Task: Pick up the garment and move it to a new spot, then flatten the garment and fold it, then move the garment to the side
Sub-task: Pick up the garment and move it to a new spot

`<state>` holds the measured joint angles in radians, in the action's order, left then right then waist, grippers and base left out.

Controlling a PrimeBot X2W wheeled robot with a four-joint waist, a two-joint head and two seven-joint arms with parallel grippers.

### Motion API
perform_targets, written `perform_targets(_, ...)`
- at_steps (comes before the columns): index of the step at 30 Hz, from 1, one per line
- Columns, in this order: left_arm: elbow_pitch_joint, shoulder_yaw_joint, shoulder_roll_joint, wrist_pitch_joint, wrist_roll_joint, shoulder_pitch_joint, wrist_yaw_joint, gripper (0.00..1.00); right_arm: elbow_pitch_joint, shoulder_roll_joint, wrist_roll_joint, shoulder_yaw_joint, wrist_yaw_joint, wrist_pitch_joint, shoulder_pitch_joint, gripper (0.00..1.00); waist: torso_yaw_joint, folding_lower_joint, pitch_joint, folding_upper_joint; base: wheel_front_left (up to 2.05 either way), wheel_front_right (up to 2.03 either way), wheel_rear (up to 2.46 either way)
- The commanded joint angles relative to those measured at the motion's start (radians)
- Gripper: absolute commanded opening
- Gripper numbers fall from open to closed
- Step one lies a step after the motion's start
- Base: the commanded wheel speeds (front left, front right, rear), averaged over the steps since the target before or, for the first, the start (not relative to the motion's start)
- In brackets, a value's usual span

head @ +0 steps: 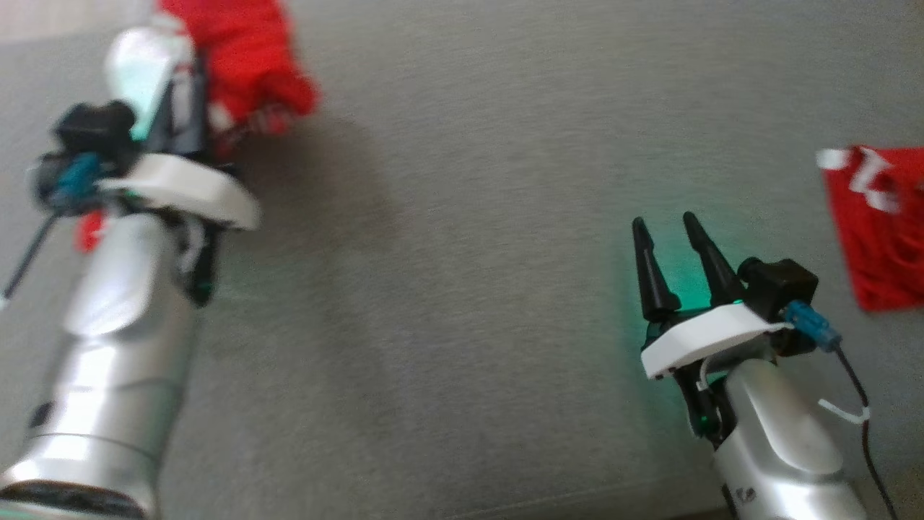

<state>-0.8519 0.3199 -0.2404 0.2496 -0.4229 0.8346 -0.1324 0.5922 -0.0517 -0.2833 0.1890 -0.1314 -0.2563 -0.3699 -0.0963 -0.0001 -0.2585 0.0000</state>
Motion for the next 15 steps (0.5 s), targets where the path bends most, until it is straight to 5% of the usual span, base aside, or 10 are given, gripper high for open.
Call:
perform_targets(1,0.074,0.007,-0.011,0.012,-0.013,0.019,0.002,0.0,-0.026,0.001,-0.011,0.033,0.001,-0.006,0.0,1.0,-0.094,0.0001,0.043,0.0,0.0,0.0,0.0)
perform_targets(10,0.174,0.196,0.115,0.012,-0.087,-0.086,0.002,0.0,-0.046,0.001,-0.052,0.12,0.001,-0.006,0.012,1.0,-0.279,0.0001,0.058,0.0,0.0,0.0,0.0)
perform_targets(15,0.157,0.233,0.149,0.012,-0.12,-0.173,0.002,0.0,-0.054,0.001,-0.069,0.144,0.001,-0.006,0.021,1.0,-0.32,0.0001,0.058,0.0,0.0,0.0,0.0)
